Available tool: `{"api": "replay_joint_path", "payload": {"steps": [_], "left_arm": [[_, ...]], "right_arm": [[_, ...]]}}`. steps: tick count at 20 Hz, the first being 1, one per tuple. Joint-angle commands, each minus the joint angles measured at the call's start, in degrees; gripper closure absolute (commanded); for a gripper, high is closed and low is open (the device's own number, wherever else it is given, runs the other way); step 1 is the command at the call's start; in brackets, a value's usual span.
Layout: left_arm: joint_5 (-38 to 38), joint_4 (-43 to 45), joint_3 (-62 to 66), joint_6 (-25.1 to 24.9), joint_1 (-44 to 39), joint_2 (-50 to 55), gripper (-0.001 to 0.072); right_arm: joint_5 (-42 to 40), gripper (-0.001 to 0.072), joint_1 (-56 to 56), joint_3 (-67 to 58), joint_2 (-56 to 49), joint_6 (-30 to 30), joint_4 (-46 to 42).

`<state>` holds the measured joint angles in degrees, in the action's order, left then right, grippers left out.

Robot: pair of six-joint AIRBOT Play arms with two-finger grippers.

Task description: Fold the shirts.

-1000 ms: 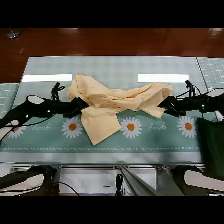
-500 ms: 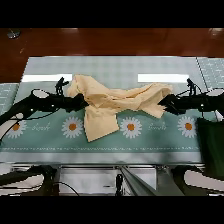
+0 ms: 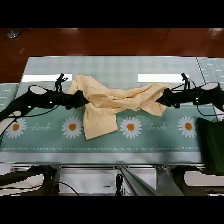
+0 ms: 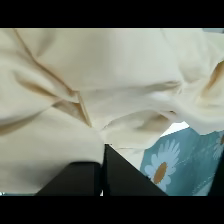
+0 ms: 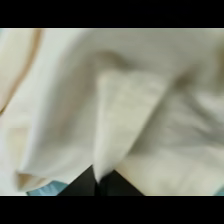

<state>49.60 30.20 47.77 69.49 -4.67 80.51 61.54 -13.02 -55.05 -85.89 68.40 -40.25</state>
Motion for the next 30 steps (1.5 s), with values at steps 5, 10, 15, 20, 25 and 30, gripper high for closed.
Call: {"api": "replay_joint_path", "payload": {"steps": [5, 10, 15, 20, 25, 30], "left_arm": [[4.72, -3.34, 22.86, -0.07, 8.52, -10.4, 0.0679], [4.04, -3.82, 45.05, -0.04, 16.46, -21.18, 0.068], [4.48, 7.04, 50.75, 0.04, 28.55, -35.56, 0.0679], [7.39, 35.1, 50.71, 7.45, 33.79, -47.67, 0.068], [10.51, 42.58, 43.3, 10.67, 26.16, -47.74, 0.068], [6.93, 32.68, 17.62, 10.6, 19.65, -38.1, 0.068]], "right_arm": [[15.74, 0.0695, -0.13, -42.71, 0.9, 9.79, -3.45], [19.76, 0.0695, -0.5, -69.85, 6.99, 14.32, -6.84], [20.06, 0.0695, -0.5, -62.14, 26.43, 13.44, -17.73], [26.36, 0.0695, -0.48, -55.84, 41.18, 15.04, -25.9], [28.48, 0.0695, -0.5, -34.03, 53.35, 17.66, -29.29], [21.73, 0.0695, -0.5, -4.83, 54.82, 17.94, -29.29]]}}
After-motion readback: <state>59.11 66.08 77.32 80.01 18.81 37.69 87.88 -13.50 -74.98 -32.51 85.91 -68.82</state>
